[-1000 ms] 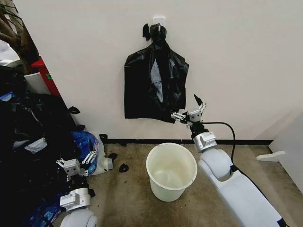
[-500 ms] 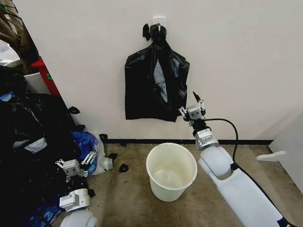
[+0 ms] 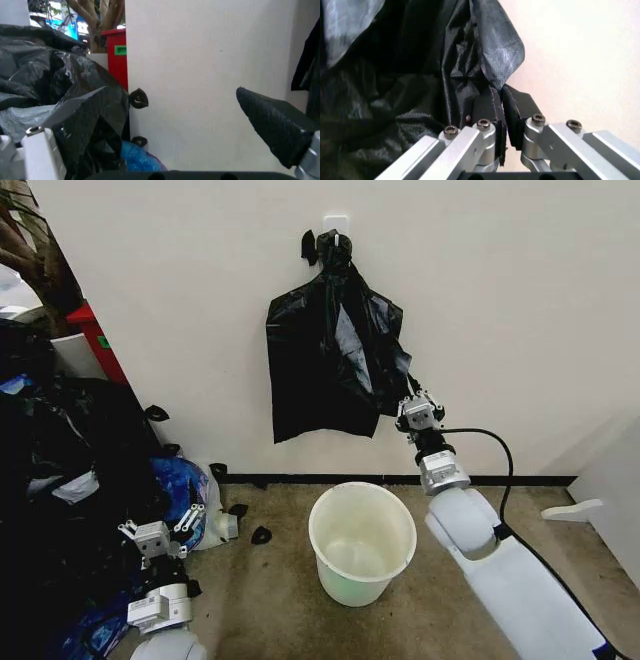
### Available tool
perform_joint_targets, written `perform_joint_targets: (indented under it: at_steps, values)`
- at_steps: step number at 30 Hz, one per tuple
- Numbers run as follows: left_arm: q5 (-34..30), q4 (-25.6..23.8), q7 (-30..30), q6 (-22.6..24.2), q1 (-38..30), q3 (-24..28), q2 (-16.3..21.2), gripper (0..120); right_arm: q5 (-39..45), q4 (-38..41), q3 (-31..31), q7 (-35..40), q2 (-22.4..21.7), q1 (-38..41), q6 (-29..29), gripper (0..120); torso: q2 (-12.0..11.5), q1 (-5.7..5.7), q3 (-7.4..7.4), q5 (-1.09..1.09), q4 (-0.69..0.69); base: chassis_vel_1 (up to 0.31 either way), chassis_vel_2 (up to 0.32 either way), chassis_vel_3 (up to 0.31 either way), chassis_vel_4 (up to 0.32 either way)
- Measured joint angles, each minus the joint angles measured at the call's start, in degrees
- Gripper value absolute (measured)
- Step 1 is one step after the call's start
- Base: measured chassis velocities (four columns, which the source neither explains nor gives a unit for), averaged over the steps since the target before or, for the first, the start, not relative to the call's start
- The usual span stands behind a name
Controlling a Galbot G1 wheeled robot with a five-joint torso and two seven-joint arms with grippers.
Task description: Place the garbage bag over the trash bin.
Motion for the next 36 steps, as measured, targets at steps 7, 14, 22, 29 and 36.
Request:
perform_joint_targets:
  at_steps: [7, 14, 22, 29, 36]
  values:
    - [0.25, -0.16, -0.05, -0.21, 0.32, -0.07, -0.02, 100, 1.13, 0.38, 0.26, 0.0, -0.25, 0.56, 1.0, 21, 0.0, 0.0, 0.0, 0.0, 0.0, 0.0, 0.0, 0.0, 0.0]
    - [0.6, 0.05, -0.08, -0.27, 0.28, 0.09, -0.13, 100, 1.12, 0.58, 0.63, -0.02, -0.95, 0.39, 1.57, 44, 0.0, 0.0, 0.0, 0.0, 0.0, 0.0, 0.0, 0.0, 0.0]
    - [0.67, 0.37, -0.13, -0.31, 0.05, 0.17, 0.02, 100, -3.65, -1.33, 1.11, -0.75, -1.38, 1.51, 2.36, 75, 0.0, 0.0, 0.0, 0.0, 0.0, 0.0, 0.0, 0.0, 0.0]
    - [0.46, 0.96, -0.25, -0.41, -0.32, 0.09, 0.27, 100, -6.28, -2.48, -0.19, -1.7, -3.15, 4.06, 2.64, 98, 0.0, 0.0, 0.0, 0.0, 0.0, 0.0, 0.0, 0.0, 0.0]
    - [0.3, 1.65, -0.39, -0.52, -0.87, 0.13, 0.33, 100, -6.28, -2.88, -0.86, -2.81, -2.9, 5.48, 3.39, 81, 0.0, 0.0, 0.0, -0.01, 0.0, 0.0, 0.0, 0.0, 0.0]
